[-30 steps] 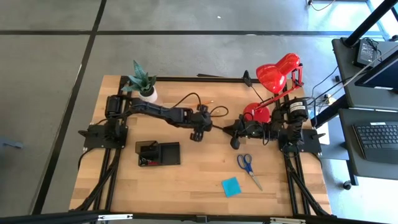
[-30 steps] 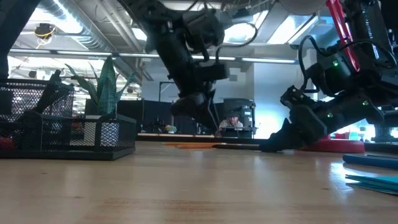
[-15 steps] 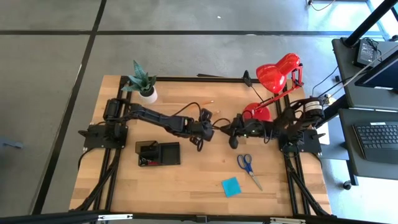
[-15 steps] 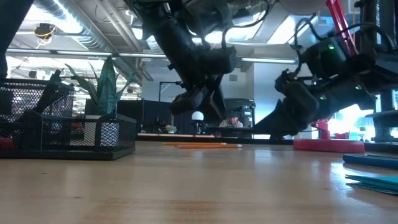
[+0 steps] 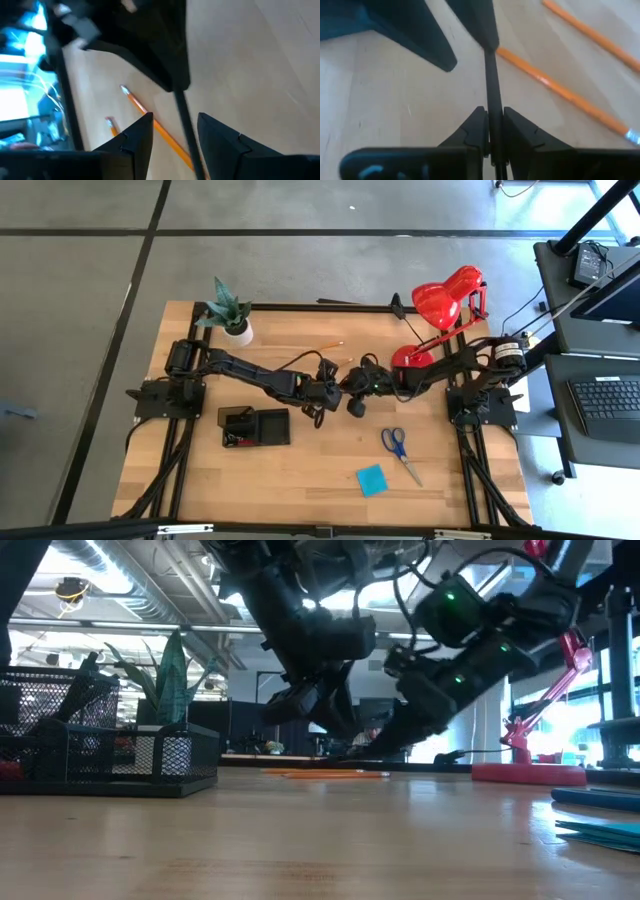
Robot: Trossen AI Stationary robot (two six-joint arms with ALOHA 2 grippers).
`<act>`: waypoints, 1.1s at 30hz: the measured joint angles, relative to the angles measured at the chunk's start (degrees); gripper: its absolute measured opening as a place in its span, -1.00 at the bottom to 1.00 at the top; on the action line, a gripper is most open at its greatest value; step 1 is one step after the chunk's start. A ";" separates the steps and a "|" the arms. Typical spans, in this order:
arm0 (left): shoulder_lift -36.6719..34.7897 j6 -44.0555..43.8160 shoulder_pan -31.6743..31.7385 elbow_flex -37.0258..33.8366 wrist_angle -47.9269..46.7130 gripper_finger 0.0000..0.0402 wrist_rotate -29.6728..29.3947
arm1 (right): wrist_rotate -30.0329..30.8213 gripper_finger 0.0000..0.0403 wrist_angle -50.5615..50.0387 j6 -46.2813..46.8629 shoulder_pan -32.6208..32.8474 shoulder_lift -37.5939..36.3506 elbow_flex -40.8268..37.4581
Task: Pick and place office supplies into organizer
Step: Put the black pen into the back left compartment of the desk organizer
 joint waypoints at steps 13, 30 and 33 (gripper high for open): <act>0.00 -7.24 0.14 0.00 -2.88 -0.28 -1.95 | 0.15 -0.73 -2.11 -2.12 -0.04 0.00 5.03; 0.04 -12.33 2.31 0.00 -4.65 -0.44 -0.83 | 0.16 -0.72 0.12 -1.15 1.20 -0.04 5.06; 0.04 -11.43 2.31 0.00 -4.52 -0.51 -0.67 | 0.20 -0.72 0.14 -1.13 1.22 -0.07 5.06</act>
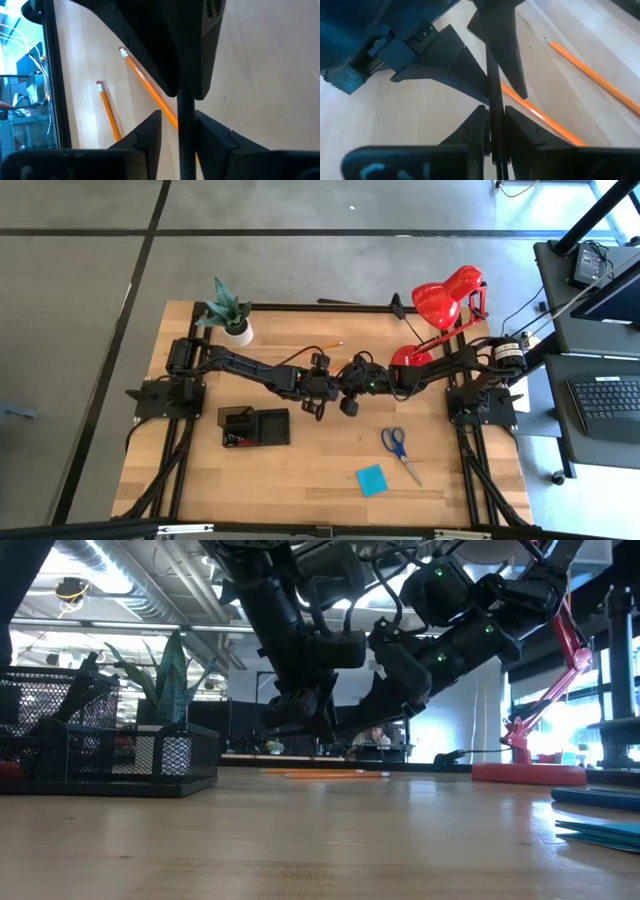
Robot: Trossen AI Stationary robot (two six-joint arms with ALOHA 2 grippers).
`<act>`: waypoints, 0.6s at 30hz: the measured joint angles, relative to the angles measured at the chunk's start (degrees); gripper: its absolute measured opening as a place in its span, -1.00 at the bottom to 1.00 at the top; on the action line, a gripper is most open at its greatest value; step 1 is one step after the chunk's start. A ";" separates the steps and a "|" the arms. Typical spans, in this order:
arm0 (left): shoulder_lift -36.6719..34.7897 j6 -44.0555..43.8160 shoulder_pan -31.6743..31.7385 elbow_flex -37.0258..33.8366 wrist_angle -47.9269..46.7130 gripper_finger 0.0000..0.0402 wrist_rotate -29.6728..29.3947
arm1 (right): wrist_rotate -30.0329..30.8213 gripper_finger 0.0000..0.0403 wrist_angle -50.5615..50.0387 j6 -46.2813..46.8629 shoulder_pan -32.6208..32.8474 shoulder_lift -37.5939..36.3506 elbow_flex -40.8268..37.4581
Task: Pick and place office supplies into organizer
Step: Put the black pen into the back left compartment of the desk organizer
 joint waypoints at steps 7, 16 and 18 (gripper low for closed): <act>0.04 0.29 -0.42 -0.02 0.06 -0.79 0.25 | 0.09 -0.65 -0.07 0.00 0.02 -0.02 0.02; 0.04 0.41 -0.40 -0.01 0.10 -0.85 0.42 | -1.02 -0.59 -0.44 -0.27 0.06 -0.02 0.02; 0.04 0.41 -0.45 -0.02 -0.03 -0.82 0.81 | -2.17 -0.59 -0.84 -0.30 0.07 -0.02 0.04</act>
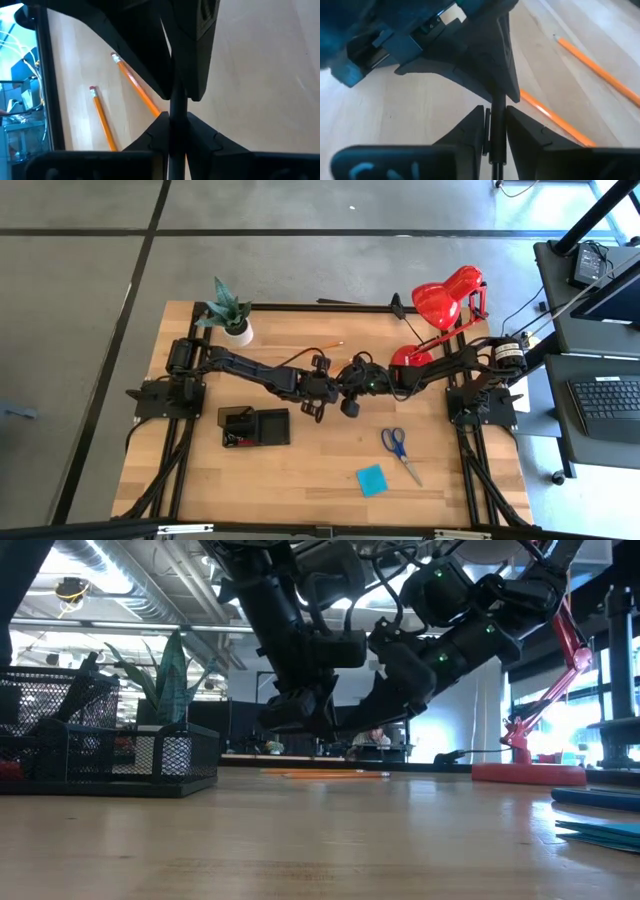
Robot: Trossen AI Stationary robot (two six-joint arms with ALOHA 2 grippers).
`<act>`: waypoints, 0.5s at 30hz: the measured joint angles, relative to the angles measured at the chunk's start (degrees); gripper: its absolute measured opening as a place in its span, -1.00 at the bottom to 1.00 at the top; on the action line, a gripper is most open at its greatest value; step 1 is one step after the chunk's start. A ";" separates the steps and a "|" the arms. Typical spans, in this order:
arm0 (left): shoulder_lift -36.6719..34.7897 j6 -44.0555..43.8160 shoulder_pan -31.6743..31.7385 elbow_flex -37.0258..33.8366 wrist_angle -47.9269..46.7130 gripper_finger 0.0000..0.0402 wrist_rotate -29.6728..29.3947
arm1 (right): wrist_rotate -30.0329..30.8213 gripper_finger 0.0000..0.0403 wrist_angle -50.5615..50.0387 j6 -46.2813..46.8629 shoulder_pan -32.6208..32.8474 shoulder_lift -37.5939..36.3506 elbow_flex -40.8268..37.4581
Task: Pick and place office supplies into organizer
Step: Put the black pen into the back left compartment of the desk organizer
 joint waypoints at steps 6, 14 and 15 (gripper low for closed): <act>0.02 -0.42 0.00 0.00 -2.85 -0.84 -0.41 | -1.19 -0.52 -4.94 -0.13 0.02 -0.09 0.12; -1.31 -3.98 0.11 1.11 -13.00 -0.83 0.07 | -1.42 -0.29 -19.45 0.15 0.07 -3.01 0.03; -1.88 -4.69 0.11 1.63 -14.63 -0.84 1.46 | -1.36 -0.27 -21.80 0.33 0.07 -3.62 0.03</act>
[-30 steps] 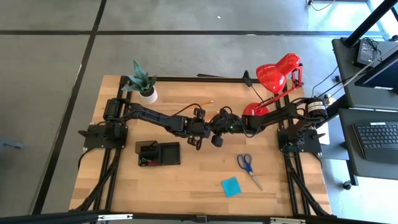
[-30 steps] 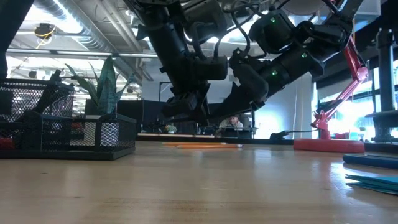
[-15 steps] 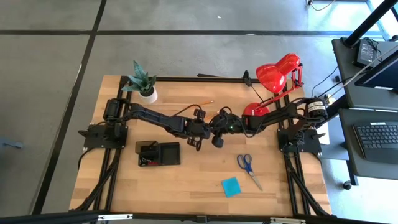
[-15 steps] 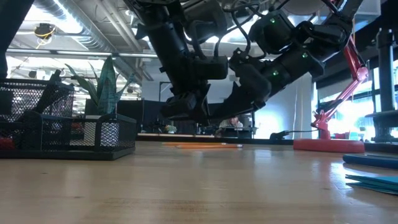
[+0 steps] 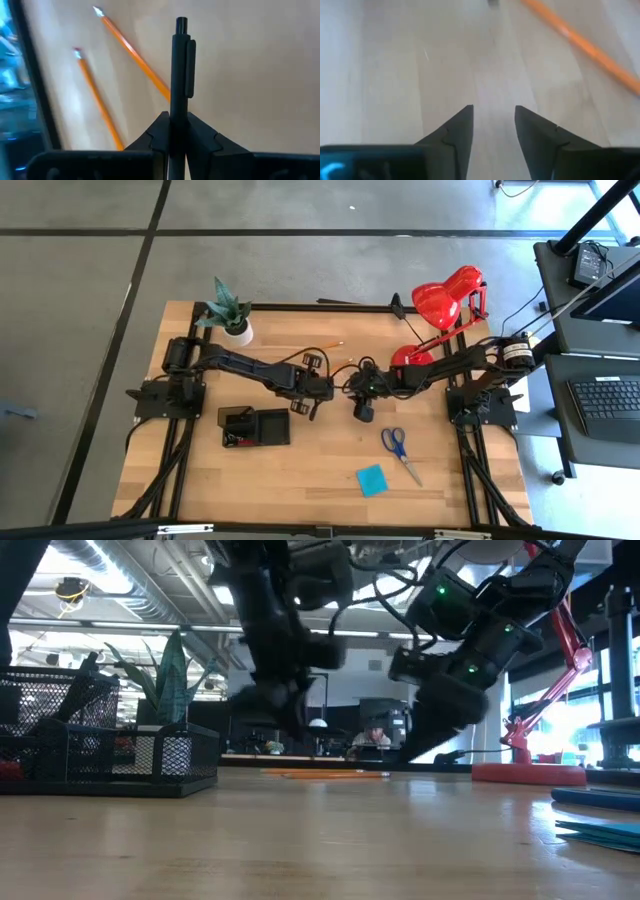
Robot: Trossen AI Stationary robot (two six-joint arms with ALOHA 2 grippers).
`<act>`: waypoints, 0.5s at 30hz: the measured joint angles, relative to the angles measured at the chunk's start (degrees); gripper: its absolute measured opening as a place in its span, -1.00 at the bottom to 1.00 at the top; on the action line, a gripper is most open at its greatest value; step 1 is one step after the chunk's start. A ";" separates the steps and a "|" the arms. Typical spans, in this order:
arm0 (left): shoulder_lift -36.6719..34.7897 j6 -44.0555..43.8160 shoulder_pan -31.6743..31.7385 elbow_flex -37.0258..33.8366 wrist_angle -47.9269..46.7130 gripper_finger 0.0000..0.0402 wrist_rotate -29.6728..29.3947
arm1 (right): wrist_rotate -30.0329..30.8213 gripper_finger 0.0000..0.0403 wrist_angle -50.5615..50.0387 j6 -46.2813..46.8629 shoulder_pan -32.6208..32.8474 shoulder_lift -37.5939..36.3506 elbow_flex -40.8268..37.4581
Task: Pick and place office supplies into organizer
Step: Put the black pen into the back left compartment of the desk organizer
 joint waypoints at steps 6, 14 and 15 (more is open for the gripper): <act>-7.96 -2.47 0.44 0.32 -8.83 -0.81 11.36 | 0.16 -0.21 -6.62 2.75 0.00 -2.36 -0.02; -26.56 -7.33 0.29 0.32 -12.57 -0.83 16.48 | 0.27 -0.20 -5.95 2.53 -0.02 -2.83 -0.07; -29.04 -8.50 0.09 0.31 -12.50 -0.82 16.49 | 0.27 -0.20 -5.79 2.53 -0.02 -2.83 -0.07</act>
